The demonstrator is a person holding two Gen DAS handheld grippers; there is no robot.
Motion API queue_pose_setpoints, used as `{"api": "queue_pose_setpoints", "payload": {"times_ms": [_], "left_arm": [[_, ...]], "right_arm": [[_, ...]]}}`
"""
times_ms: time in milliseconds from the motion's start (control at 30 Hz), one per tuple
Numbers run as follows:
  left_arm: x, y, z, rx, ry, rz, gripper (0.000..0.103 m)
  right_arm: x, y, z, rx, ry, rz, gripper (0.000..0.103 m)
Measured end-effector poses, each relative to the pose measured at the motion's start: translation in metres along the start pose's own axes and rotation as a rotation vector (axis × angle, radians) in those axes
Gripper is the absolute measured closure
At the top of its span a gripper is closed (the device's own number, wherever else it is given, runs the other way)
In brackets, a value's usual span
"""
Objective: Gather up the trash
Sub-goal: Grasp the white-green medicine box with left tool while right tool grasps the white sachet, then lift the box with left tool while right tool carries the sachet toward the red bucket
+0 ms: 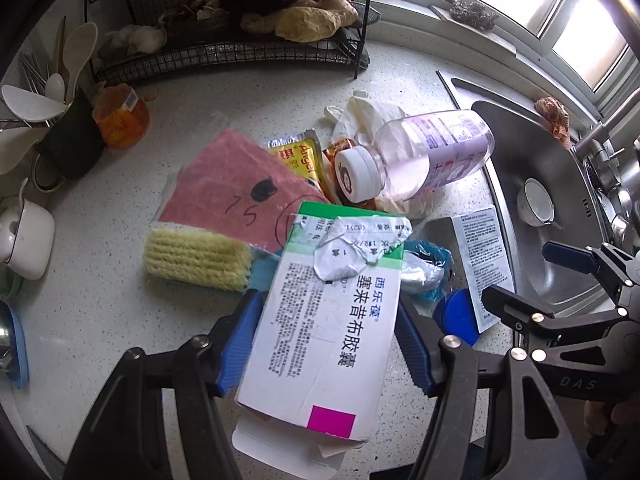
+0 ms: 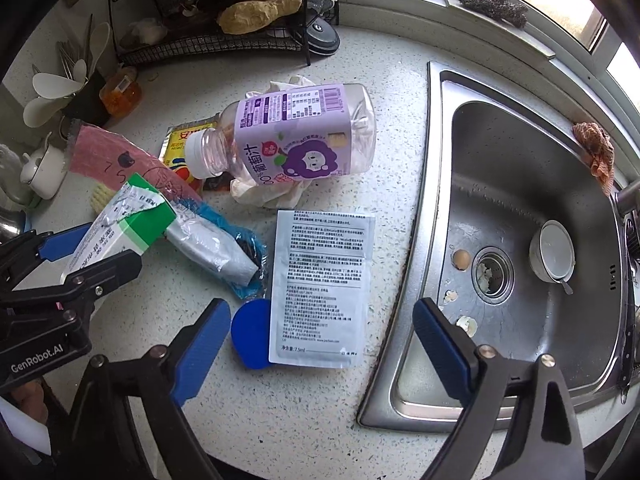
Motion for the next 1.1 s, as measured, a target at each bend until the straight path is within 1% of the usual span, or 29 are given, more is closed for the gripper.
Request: {"api": "queue_pose_setpoints", "payload": {"times_ms": [33,100,200,300,400,467,500,533,600,667,867,1000,1100], "left_arm": [[-0.005,-0.001,-0.001,0.001,0.007,0.001,0.040],[-0.008,0.002,0.005,-0.005,0.010,0.002,0.040],[-0.014,0.003,0.007,-0.007,0.007,-0.010,0.041],[-0.016,0.007,0.012,-0.013,0.020,0.010,0.041],[-0.018,0.013,0.015,-0.023,0.020,0.015,0.041],[-0.020,0.015,0.015,-0.027,0.014,0.013,0.041],[-0.020,0.016,0.015,-0.029,0.012,0.014,0.041],[-0.021,0.016,0.014,-0.032,0.010,0.017,0.041],[-0.021,0.016,0.013,-0.033,0.009,0.013,0.041],[-0.020,0.012,0.012,-0.026,0.009,0.002,0.041],[-0.013,-0.008,0.007,0.013,0.019,0.002,0.041],[0.001,-0.022,0.001,0.041,0.025,-0.033,0.041],[0.014,-0.030,-0.005,0.055,0.044,-0.040,0.041]], "right_arm": [[0.000,0.003,0.001,-0.006,-0.005,0.002,0.015],[0.001,0.013,0.004,-0.025,-0.008,0.004,0.015],[-0.001,0.025,0.011,-0.048,-0.010,0.013,0.015],[-0.002,0.038,0.017,-0.072,-0.021,-0.010,0.015],[-0.004,0.049,0.021,-0.094,-0.029,-0.010,0.017],[-0.006,0.055,0.021,-0.107,-0.041,-0.005,0.026],[-0.008,0.058,0.020,-0.117,-0.048,0.001,0.035],[-0.010,0.060,0.019,-0.130,-0.053,0.005,0.040],[-0.011,0.063,0.016,-0.140,-0.053,0.009,0.041],[-0.011,0.059,0.016,-0.123,-0.050,0.009,0.042],[-0.008,0.030,0.008,-0.062,-0.033,0.022,0.042],[-0.002,0.006,-0.001,-0.024,-0.020,0.038,0.042],[0.006,-0.006,-0.005,-0.001,-0.001,0.044,0.042]]}}
Point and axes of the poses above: each gripper's, at about its wrist camera, not at the fingertips, and y roughly the way its jaws point, x to its right, z to its top, the point moved 8 cm from there along y, roughly the way its jaws point, and after that the axes turned 3 degrees about -z, right-handed, at the moved point
